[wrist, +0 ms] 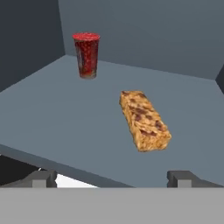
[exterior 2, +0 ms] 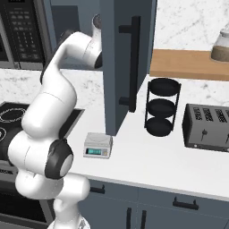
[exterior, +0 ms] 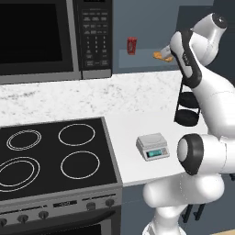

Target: Pick the bar and place it on the digital scale for weighing, and close the cabinet.

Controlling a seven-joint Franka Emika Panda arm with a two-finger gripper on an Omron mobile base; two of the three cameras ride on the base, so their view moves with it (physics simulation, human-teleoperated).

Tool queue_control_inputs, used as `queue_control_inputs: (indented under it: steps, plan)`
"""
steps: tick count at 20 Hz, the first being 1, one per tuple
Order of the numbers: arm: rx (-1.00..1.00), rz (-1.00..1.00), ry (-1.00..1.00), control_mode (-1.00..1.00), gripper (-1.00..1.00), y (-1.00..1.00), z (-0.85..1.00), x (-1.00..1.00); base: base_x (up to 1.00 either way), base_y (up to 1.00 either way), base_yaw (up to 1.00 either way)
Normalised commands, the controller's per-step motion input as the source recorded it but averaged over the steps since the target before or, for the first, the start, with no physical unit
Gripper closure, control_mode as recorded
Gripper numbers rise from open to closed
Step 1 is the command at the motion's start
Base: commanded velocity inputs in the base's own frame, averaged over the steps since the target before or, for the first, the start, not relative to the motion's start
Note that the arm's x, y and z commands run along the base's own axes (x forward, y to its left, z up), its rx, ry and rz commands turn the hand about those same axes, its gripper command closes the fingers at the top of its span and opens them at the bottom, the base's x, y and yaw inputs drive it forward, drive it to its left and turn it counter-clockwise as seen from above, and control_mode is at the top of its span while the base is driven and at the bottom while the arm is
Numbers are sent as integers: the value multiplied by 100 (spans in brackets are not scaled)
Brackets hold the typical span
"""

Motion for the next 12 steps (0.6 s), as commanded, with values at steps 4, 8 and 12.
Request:
queue_control_inputs:
  steps: [4, 8, 12]
  plan:
    - [0, 0, 0, -100, -100, 0, -10, 45, 0, 0, 0]
    - [0, 0, 0, -100, -100, 0, -2, 35, 0, 0, 0]
    - [0, 0, 2, -100, -100, 0, 0, 46, 0, 0, 0]
